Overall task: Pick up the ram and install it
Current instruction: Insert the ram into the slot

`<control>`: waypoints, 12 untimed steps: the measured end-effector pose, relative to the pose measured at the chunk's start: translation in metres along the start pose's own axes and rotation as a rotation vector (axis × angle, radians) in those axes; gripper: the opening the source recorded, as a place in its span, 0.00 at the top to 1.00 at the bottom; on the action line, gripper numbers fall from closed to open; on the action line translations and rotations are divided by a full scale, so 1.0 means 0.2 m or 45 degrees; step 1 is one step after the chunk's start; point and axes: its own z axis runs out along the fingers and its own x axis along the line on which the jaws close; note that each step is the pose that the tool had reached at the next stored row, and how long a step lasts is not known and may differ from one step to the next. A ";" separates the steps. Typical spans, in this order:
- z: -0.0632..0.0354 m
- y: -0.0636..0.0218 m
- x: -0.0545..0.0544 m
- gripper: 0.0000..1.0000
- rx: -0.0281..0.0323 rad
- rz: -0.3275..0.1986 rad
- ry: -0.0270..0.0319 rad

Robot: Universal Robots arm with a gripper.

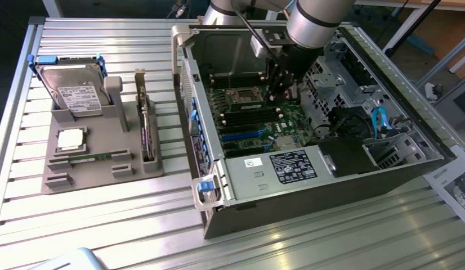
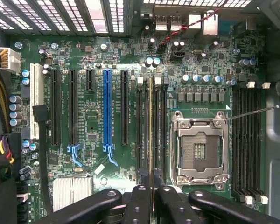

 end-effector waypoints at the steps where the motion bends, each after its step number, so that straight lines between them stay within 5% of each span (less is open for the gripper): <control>1: 0.006 0.000 0.00 0.88 -0.0001 0.000 0.0001; 12: 0.055 -0.002 0.00 0.88 0.0000 0.000 0.0000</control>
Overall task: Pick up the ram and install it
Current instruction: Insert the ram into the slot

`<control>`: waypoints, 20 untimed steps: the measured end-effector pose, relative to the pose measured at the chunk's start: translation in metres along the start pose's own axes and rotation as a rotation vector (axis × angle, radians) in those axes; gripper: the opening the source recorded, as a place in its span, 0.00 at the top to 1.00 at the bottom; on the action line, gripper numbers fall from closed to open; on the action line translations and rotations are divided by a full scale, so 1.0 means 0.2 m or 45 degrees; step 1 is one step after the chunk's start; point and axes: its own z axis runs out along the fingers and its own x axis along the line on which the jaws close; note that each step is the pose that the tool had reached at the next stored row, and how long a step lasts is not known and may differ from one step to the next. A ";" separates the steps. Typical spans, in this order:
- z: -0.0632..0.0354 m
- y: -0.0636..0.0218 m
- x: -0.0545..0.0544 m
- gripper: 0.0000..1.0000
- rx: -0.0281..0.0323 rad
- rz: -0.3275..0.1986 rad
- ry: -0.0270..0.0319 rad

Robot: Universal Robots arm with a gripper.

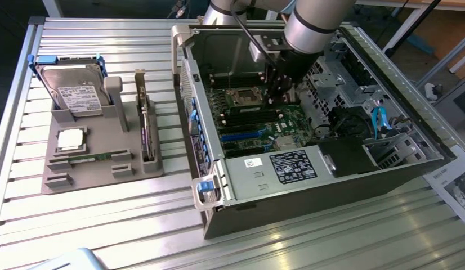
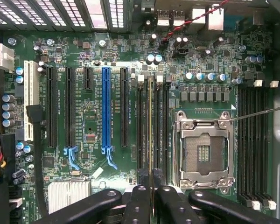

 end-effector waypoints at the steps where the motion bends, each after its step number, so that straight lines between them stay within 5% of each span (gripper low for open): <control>1: 0.003 0.000 0.00 0.88 0.0000 0.000 0.0000; 20: 0.042 -0.001 0.01 0.88 -0.0001 0.000 0.0001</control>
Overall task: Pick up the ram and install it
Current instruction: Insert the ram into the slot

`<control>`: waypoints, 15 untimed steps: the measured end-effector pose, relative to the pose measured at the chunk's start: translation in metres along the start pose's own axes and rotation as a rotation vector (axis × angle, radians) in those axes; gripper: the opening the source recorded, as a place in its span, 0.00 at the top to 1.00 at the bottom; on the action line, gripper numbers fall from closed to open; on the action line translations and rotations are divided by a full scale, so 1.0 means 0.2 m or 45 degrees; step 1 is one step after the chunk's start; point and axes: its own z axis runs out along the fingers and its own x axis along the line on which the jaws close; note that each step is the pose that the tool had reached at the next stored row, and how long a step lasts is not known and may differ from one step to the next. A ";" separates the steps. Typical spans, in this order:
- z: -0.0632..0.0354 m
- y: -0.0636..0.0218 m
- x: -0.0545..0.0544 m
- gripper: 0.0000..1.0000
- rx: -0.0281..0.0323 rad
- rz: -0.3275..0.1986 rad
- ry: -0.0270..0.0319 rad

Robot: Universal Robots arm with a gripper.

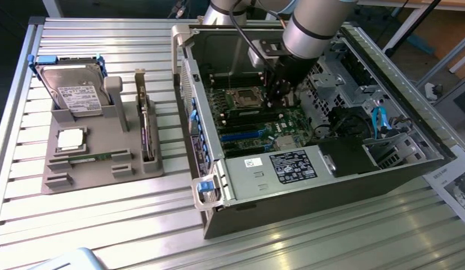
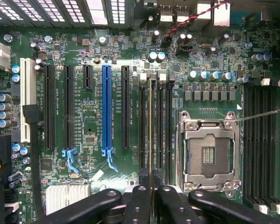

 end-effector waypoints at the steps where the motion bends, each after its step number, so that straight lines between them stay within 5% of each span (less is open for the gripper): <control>1: 0.000 0.000 0.00 0.88 0.0001 0.000 -0.0001; 15: 0.030 0.001 0.01 0.88 0.0005 0.000 -0.0003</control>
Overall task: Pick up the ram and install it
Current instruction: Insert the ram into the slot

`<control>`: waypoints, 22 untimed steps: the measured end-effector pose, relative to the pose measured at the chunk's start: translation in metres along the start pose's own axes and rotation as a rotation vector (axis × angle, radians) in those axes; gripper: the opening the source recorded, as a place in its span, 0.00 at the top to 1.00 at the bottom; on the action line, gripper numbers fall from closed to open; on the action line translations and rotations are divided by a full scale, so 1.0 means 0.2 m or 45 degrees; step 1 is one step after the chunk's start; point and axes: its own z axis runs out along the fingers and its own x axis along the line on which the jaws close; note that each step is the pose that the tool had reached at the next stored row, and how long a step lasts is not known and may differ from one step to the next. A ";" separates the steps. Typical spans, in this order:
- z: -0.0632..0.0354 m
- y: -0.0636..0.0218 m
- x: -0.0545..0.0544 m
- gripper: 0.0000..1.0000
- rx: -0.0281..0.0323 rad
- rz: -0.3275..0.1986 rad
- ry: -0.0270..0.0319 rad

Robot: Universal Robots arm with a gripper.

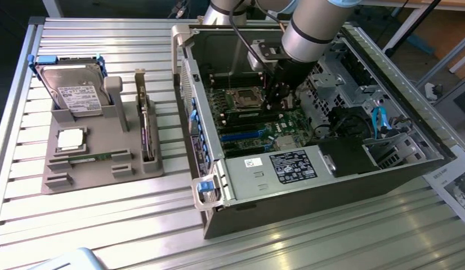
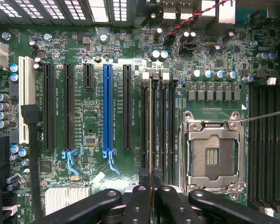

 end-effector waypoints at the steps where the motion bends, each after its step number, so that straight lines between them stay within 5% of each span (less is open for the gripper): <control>1: 0.000 0.000 0.00 0.88 -0.0001 0.000 0.0002; 22: 0.017 0.000 0.00 0.88 -0.0001 0.000 0.0003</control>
